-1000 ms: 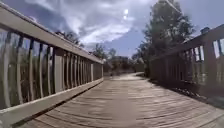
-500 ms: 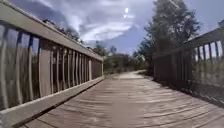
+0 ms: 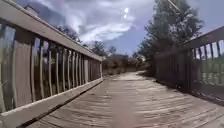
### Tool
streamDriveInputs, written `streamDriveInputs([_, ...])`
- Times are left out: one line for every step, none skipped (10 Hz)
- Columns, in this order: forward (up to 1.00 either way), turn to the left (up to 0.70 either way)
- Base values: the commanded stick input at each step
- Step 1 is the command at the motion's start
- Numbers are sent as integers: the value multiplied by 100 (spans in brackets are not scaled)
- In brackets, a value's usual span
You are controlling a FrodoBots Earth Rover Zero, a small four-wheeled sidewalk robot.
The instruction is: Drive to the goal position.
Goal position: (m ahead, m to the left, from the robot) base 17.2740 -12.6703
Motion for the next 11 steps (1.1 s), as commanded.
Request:
streamDriveInputs([70, 0])
streamDriveInputs([70, 0])
streamDriveInputs([70, 0])
streamDriveInputs([70, 0])
streamDriveInputs([70, 0])
streamDriveInputs([70, 0])
streamDriveInputs([70, 0])
streamDriveInputs([70, 0])
streamDriveInputs([70, 0])
streamDriveInputs([70, 0])
streamDriveInputs([70, 0])
